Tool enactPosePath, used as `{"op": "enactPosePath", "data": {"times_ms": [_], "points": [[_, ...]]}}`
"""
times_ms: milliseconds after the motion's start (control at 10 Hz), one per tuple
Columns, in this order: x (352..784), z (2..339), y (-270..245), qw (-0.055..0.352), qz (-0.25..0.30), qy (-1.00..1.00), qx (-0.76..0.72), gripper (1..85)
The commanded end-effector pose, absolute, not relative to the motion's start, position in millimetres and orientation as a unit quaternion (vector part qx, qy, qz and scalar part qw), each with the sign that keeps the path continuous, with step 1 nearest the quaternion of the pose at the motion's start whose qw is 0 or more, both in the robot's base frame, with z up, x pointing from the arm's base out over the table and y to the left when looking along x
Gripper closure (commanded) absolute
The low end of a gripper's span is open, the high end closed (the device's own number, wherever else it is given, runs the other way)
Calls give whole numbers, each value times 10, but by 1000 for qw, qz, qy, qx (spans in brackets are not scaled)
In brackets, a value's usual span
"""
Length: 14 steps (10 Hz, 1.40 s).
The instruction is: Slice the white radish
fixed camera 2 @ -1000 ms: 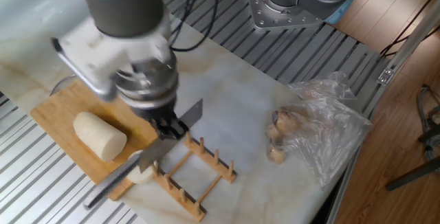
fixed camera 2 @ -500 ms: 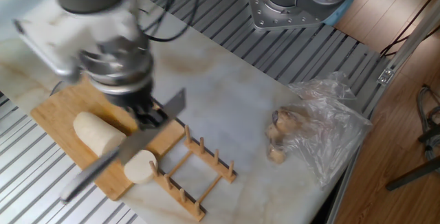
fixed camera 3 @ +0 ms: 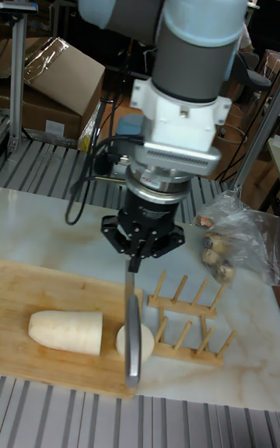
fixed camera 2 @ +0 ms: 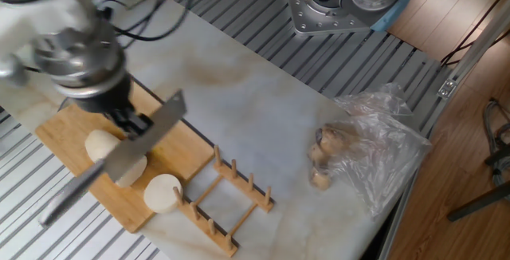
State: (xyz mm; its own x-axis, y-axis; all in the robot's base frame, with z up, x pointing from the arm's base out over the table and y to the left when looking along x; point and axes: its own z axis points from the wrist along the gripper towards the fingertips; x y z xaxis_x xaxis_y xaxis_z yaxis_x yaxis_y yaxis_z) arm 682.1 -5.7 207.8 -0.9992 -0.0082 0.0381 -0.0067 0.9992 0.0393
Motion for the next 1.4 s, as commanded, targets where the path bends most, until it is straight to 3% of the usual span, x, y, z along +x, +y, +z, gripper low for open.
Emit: {"op": "enactPosePath", "data": {"times_ms": [0,400,1300], "points": [[6832,1957,-343,34,-26,-999,18,843],[6870,1899,-567,32,-12,-999,25,843],[7207,1773,-550,-29,-33,-999,20,843]]}}
